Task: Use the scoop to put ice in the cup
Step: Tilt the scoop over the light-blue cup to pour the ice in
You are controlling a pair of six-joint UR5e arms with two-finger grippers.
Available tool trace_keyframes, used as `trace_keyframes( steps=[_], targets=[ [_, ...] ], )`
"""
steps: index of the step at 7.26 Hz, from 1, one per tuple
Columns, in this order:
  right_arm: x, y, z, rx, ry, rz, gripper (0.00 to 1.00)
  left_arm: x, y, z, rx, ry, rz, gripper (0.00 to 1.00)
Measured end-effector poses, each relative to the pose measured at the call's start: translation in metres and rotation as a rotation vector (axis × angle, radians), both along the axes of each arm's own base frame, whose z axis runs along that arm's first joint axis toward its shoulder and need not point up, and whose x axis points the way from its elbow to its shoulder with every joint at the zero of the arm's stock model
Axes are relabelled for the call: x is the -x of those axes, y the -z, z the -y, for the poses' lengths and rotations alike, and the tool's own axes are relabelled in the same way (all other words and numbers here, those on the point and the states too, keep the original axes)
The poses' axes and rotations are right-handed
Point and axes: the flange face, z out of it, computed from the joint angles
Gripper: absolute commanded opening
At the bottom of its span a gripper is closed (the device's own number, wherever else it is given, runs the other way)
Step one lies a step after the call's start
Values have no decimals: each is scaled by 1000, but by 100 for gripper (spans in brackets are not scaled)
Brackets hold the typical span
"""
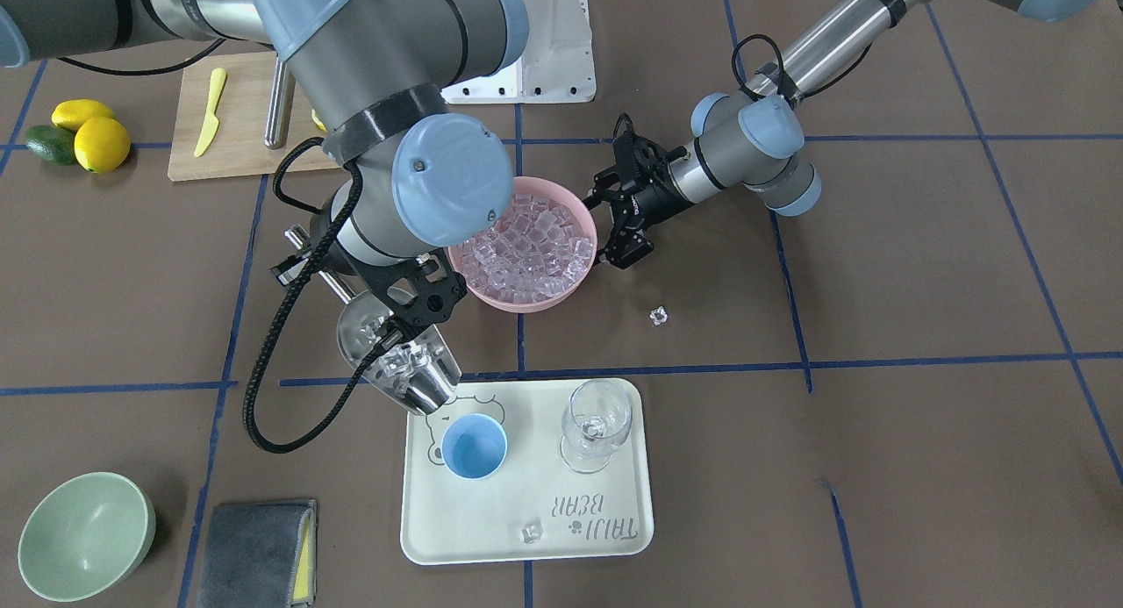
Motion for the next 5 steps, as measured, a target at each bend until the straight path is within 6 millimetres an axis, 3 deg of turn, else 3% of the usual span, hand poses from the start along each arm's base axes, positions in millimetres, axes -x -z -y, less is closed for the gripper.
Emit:
trace_keyframes(
  steps=[5],
  targets=[
    [5, 7, 6, 22, 23, -23, 0, 0, 0, 0, 3, 0, 0, 100]
  ],
)
